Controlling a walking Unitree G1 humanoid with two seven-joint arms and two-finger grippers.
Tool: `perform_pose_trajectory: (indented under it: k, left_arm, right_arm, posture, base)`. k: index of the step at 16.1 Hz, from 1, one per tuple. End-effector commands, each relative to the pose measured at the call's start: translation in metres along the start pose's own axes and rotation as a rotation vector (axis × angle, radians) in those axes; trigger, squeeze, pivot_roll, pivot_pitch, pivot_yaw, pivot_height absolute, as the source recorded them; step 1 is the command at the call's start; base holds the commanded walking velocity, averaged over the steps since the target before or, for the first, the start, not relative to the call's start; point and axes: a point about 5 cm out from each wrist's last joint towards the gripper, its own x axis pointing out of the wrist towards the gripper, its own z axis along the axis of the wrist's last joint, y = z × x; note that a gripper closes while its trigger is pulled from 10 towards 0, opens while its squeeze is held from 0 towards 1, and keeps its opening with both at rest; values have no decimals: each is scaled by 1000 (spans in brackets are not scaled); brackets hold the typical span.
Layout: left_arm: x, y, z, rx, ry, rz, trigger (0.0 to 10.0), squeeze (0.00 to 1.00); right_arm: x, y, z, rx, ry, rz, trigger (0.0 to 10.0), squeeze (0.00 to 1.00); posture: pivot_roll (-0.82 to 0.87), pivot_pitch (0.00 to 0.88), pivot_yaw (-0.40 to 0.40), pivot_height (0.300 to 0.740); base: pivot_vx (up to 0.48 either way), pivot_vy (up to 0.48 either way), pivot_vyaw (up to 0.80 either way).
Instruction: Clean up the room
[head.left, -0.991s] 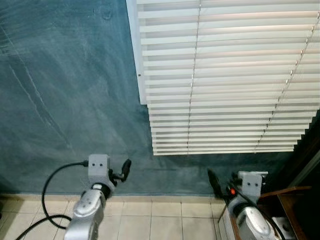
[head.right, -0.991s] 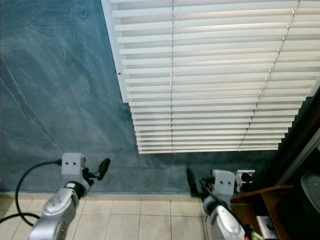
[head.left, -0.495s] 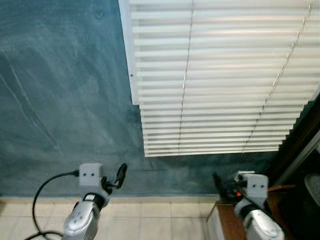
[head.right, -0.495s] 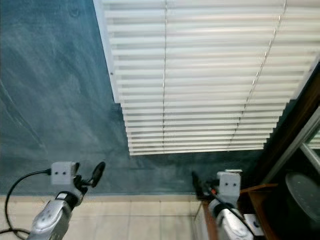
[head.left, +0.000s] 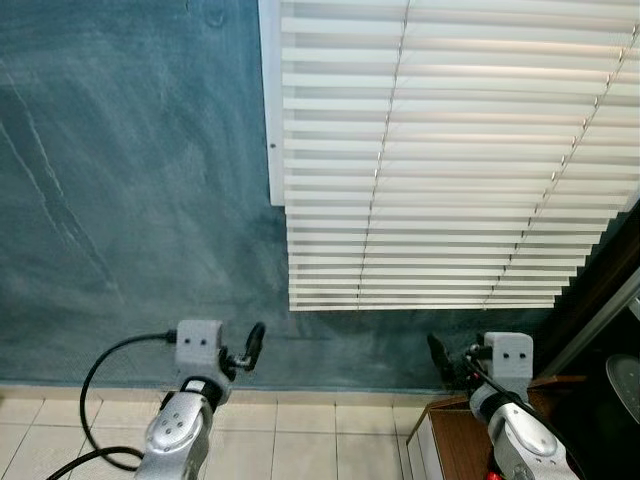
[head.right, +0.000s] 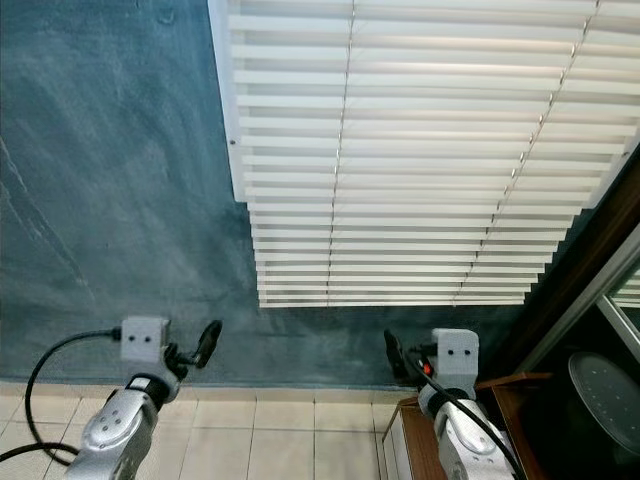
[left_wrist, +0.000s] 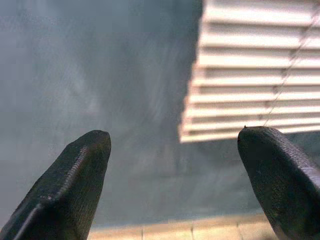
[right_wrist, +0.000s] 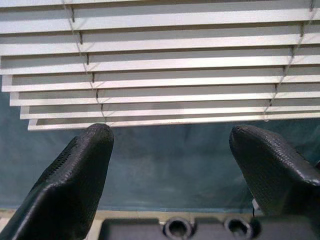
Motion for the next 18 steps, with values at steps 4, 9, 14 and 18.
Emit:
perform_pose_trajectory:
  k: [4, 9, 14, 18]
  left_arm:
    - [7, -1, 4, 106, 14, -44, 10000, 0]
    - [16, 4, 8, 112, -1, -40, 10000, 0]
    - [20, 3, 7, 78, 8, -19, 10000, 0]
    - [20, 5, 4, 105, 23, -7, 10000, 0]
  right_arm:
    - [3, 0, -2, 60, -4, -20, 10000, 0]
    - [10, 7, 3, 80, -39, -6, 10000, 0]
    - [16, 9, 3, 75, -27, 21, 10000, 0]
    - [19, 9, -1, 77, -7, 31, 10000, 0]
  posture:
    - [-49, 0, 33, 740]
    - [-50, 0, 57, 740]
    - [-43, 0, 65, 740]
    - [-32, 0, 59, 740]
  base:
    - [0, 0, 734]
    - [0, 0, 689]
    - [0, 185, 644]
    - [-72, 344, 656]
